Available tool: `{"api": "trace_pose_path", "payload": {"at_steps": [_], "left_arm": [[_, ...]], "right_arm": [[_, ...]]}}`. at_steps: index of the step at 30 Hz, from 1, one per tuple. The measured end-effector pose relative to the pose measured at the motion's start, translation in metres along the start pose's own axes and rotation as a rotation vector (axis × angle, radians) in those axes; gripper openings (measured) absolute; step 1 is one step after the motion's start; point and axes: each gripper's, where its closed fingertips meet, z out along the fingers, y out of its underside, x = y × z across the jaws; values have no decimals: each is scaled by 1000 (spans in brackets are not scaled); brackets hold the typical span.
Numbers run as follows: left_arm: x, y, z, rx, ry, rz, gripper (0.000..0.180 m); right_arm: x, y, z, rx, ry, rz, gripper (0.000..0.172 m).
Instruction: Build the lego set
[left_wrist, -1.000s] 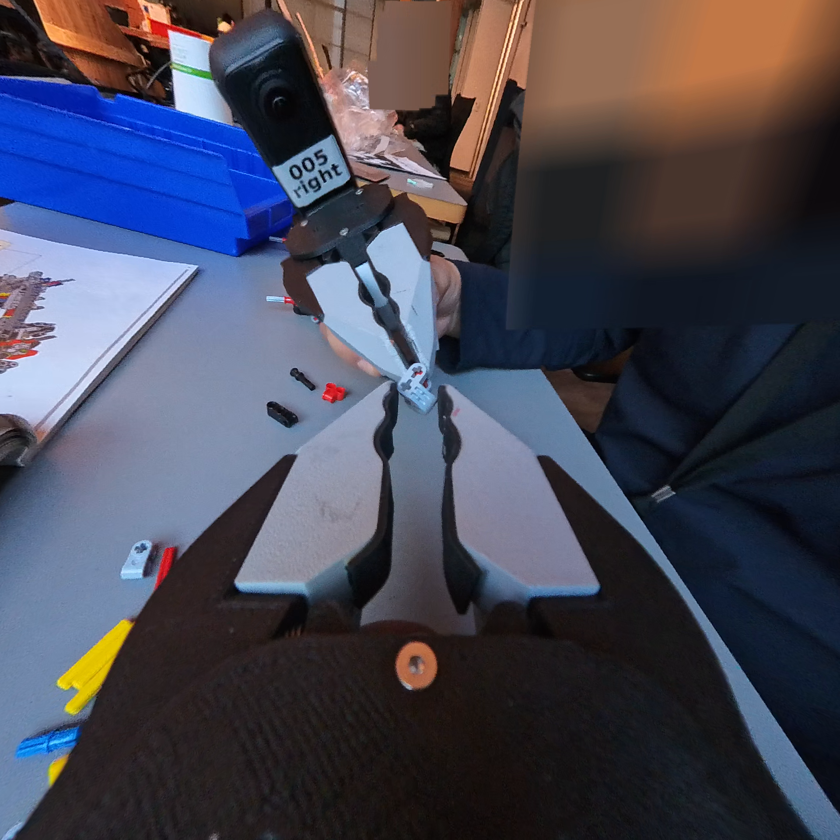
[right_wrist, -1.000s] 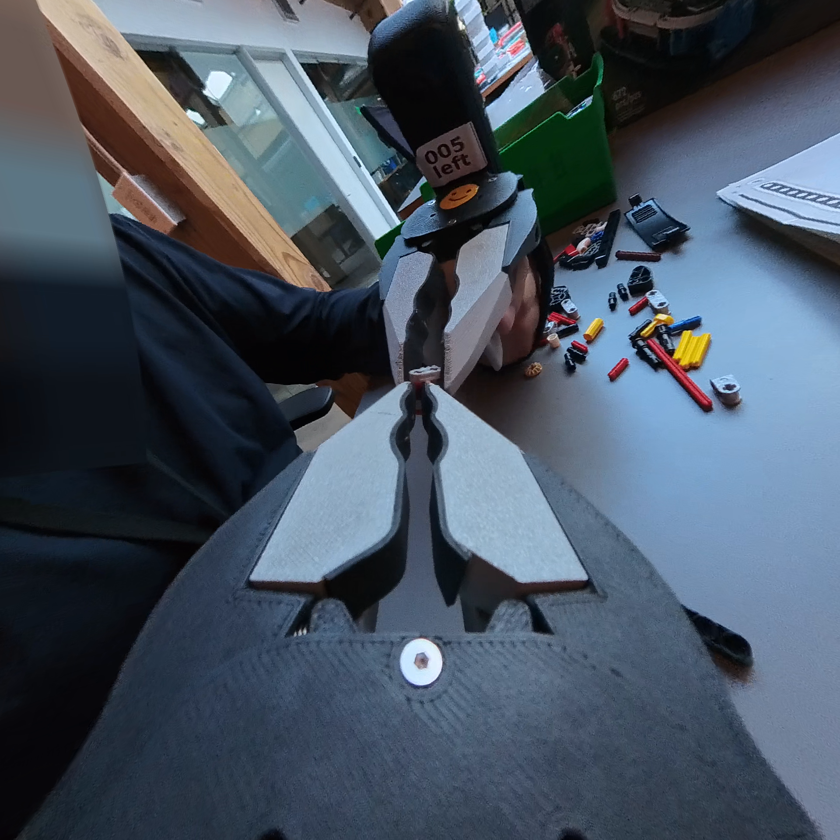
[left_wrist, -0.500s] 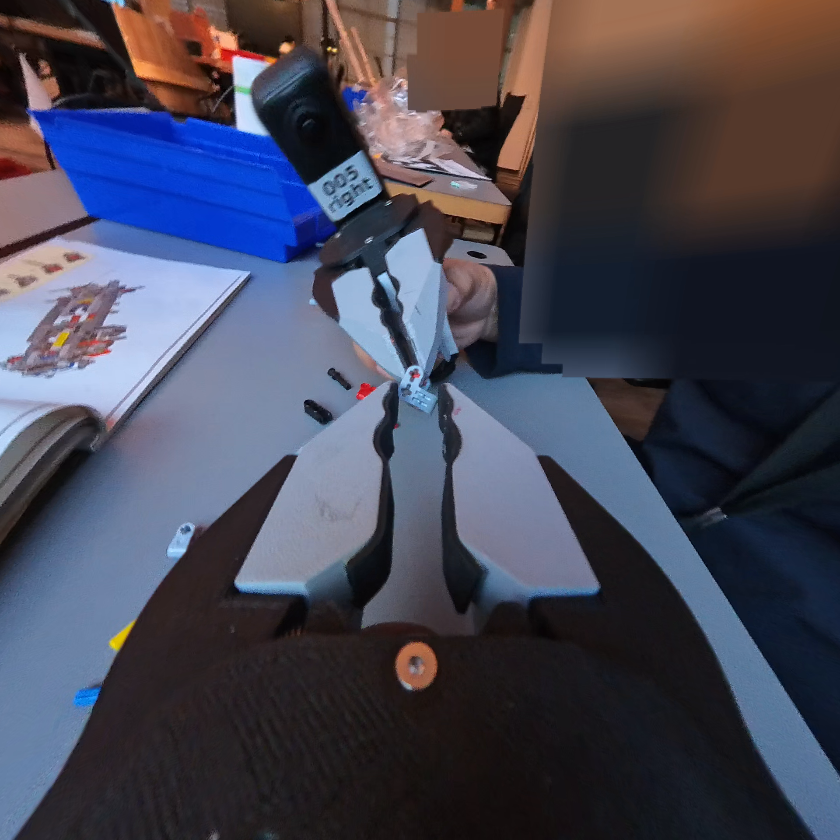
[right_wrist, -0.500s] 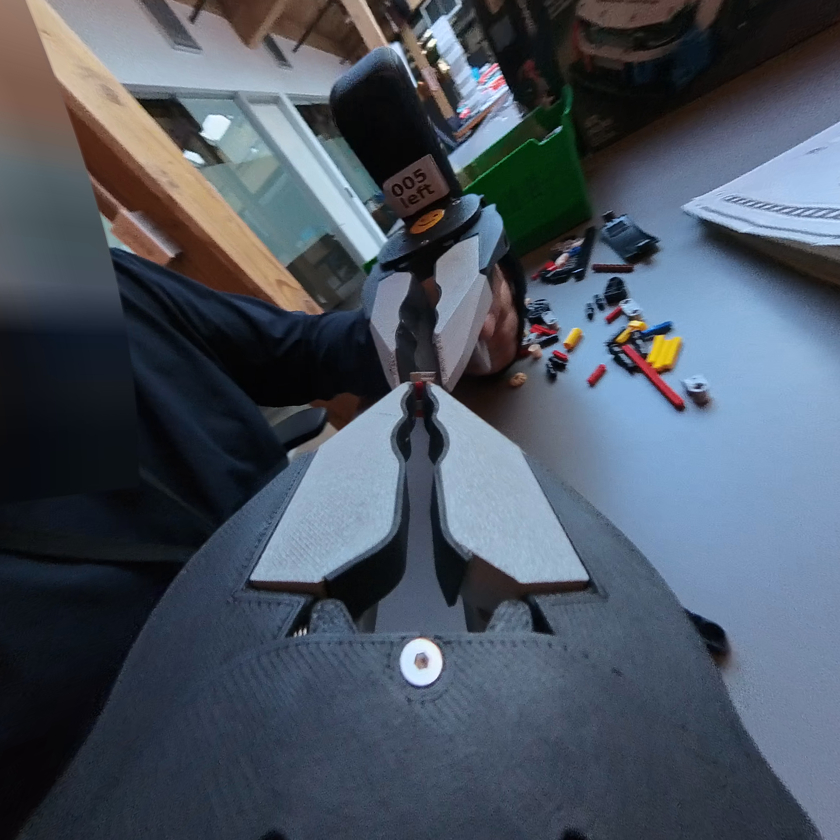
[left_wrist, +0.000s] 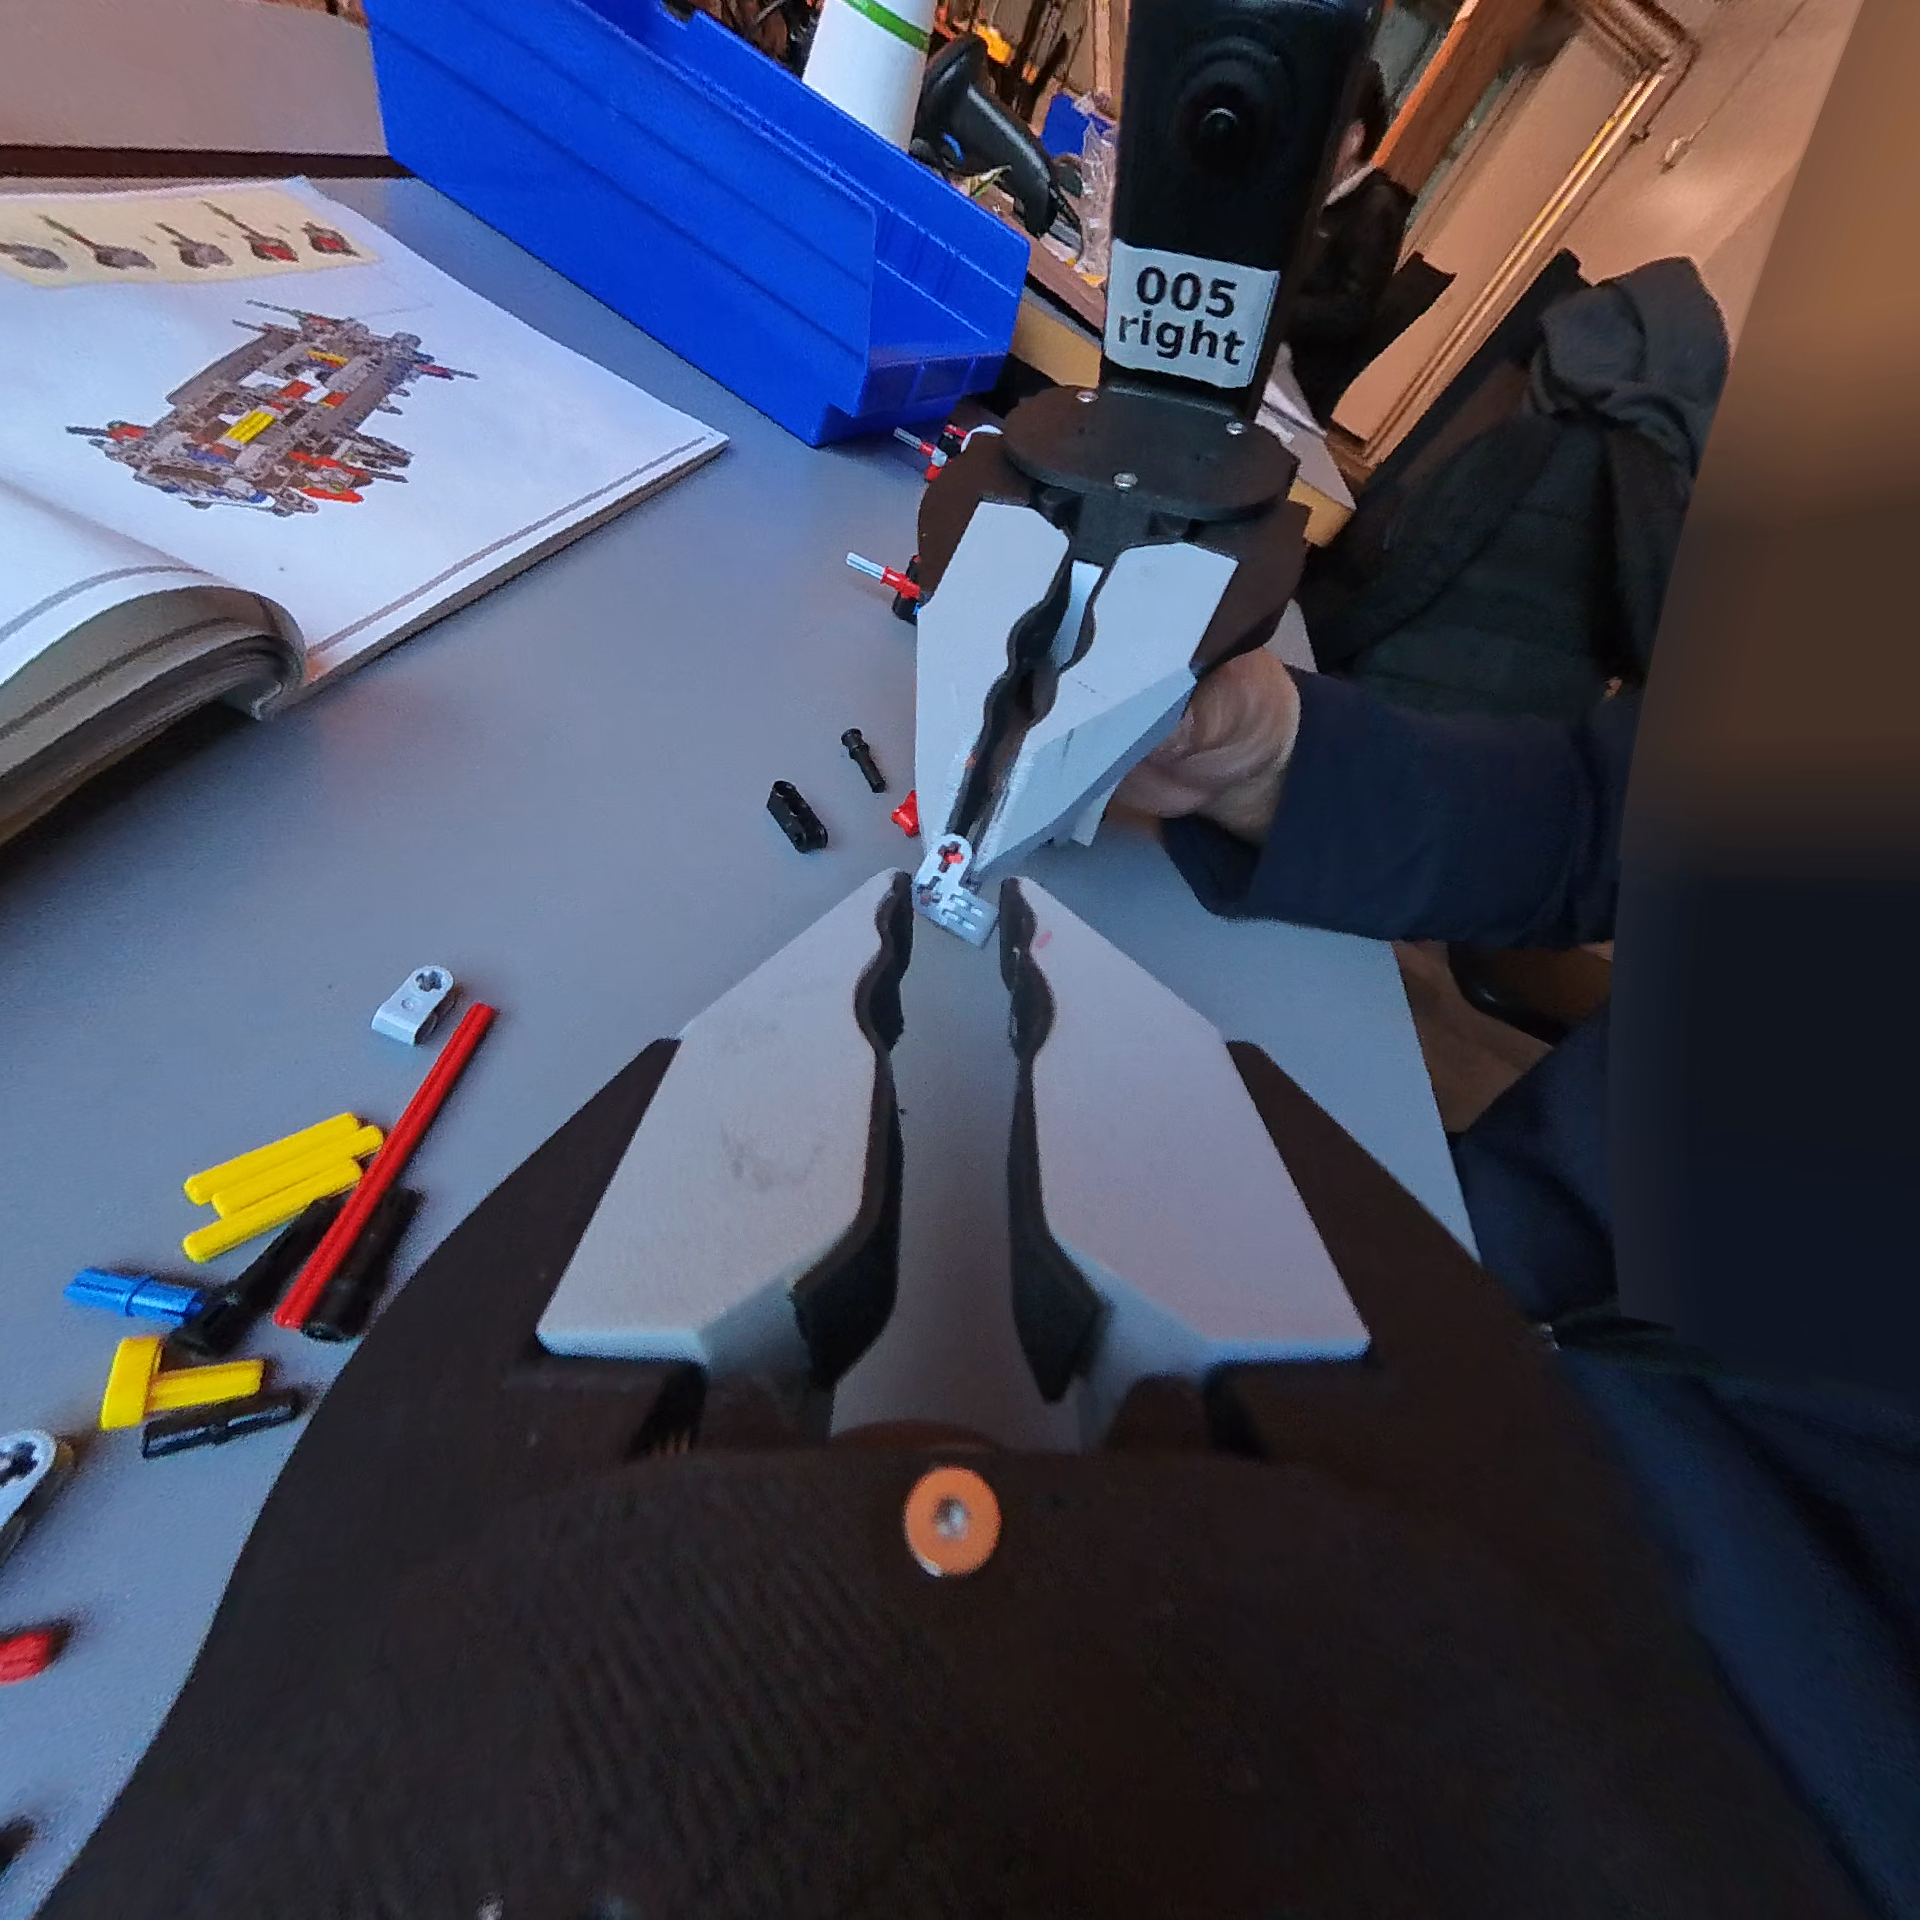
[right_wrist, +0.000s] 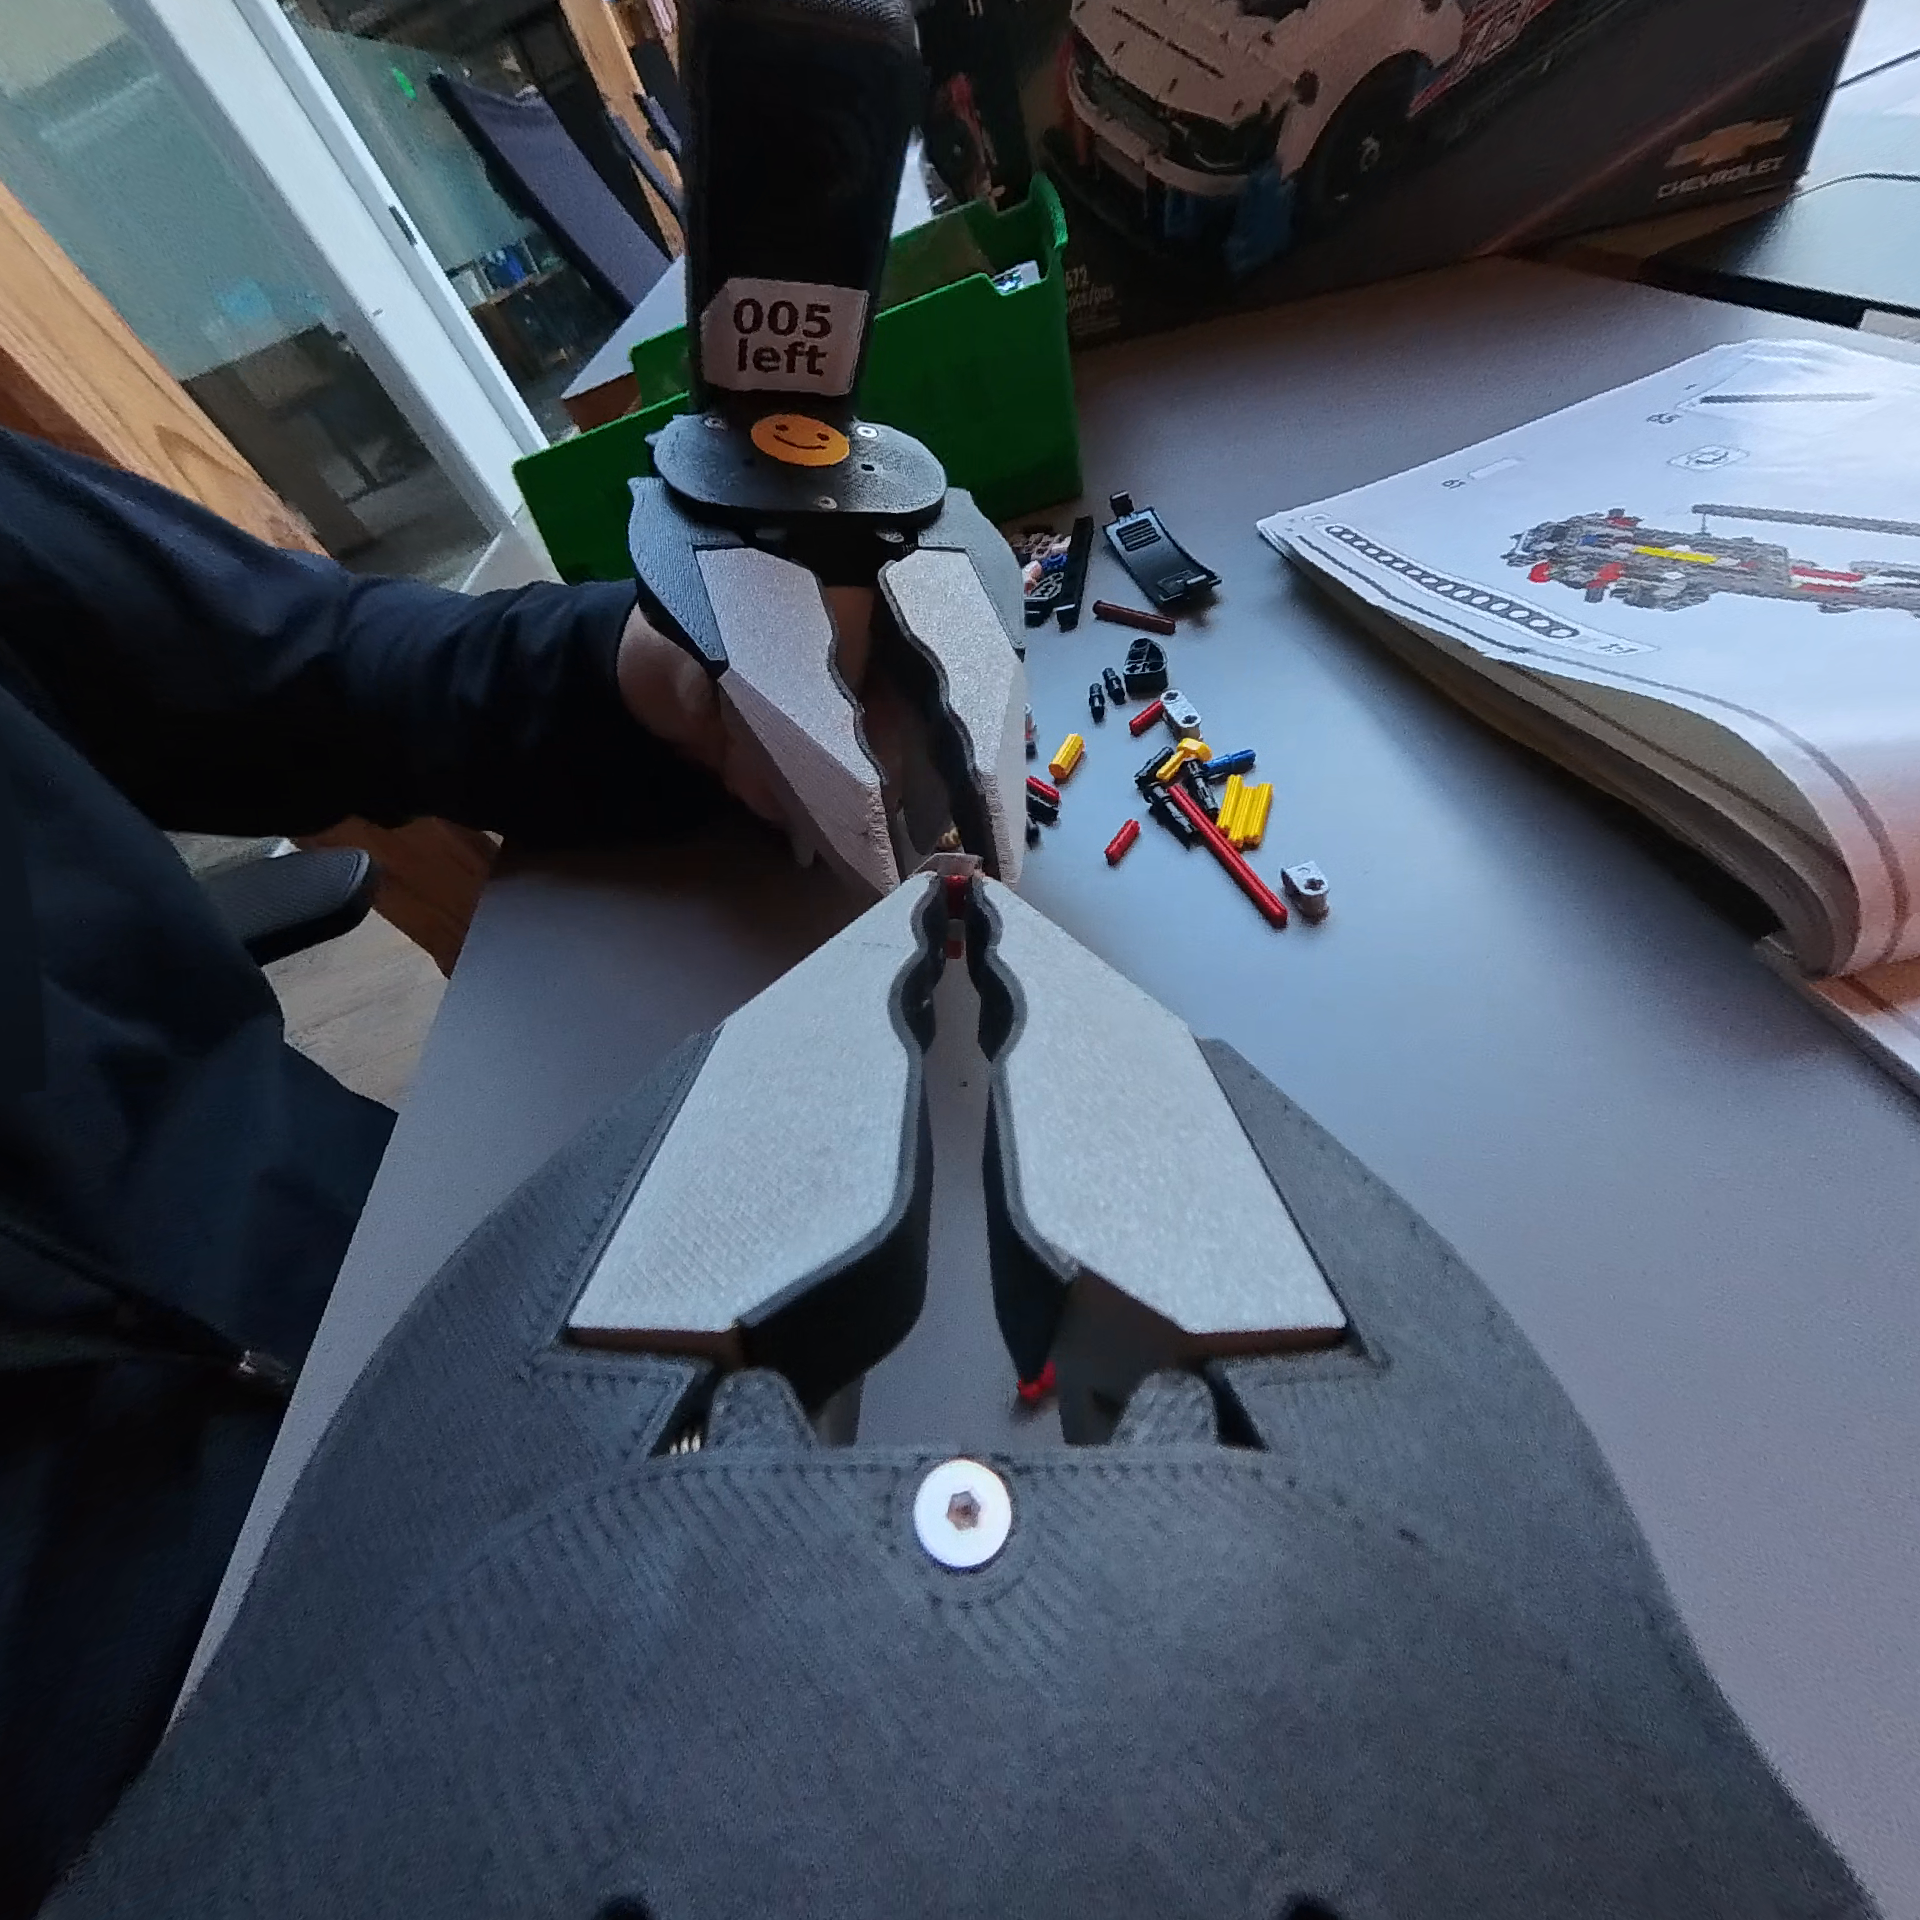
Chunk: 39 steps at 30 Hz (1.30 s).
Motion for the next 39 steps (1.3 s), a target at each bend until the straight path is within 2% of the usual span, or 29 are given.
{"api": "trace_pose_path", "payload": {"at_steps": [9,13,16,29,31,33,37,39], "left_arm": [[-8,31,2,-226,-102,148,10],[-12,41,3,-294,-129,184,10],[-20,60,5,-430,-198,294,11],[-22,57,-1,-412,-216,307,9],[-21,52,-2,-379,-221,312,9],[-18,39,-5,-284,-195,286,9],[10,-4,-20,38,35,189,9],[8,-7,-20,60,63,115,9]], "right_arm": [[0,35,11,-278,15,-159,0],[2,44,14,-338,35,-211,0],[6,62,19,-445,74,-284,1],[9,61,24,-513,110,-384,0],[9,57,24,-484,120,-375,0],[8,44,22,-373,111,-298,0],[-13,-6,1,-17,-47,-78,0],[-8,-15,-9,25,-20,-79,1]]}}
